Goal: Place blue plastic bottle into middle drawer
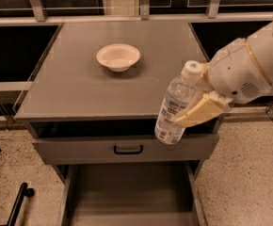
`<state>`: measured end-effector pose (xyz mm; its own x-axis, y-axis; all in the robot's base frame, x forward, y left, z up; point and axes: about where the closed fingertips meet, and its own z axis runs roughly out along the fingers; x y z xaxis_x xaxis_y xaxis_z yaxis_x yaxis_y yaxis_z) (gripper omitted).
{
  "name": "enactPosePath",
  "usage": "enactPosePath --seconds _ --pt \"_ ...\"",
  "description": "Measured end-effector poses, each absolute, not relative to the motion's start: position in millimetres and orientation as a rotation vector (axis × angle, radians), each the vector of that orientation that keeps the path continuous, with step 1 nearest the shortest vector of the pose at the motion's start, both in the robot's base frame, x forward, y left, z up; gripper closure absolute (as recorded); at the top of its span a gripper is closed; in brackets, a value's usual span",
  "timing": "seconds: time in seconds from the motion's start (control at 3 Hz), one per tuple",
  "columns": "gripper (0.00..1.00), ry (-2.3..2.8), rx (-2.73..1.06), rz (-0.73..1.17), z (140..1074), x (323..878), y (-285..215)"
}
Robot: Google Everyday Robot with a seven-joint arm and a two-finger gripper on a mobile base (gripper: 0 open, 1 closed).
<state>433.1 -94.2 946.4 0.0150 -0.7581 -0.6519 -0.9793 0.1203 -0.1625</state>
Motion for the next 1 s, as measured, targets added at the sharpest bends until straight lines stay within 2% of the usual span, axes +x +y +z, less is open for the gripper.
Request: enactPosePath --seconds 0.67,1.0 --pt "1.0 1.824 -1.709 0.467 863 407 -82" --pt "1.0 1.824 -1.709 0.466 864 407 -81"
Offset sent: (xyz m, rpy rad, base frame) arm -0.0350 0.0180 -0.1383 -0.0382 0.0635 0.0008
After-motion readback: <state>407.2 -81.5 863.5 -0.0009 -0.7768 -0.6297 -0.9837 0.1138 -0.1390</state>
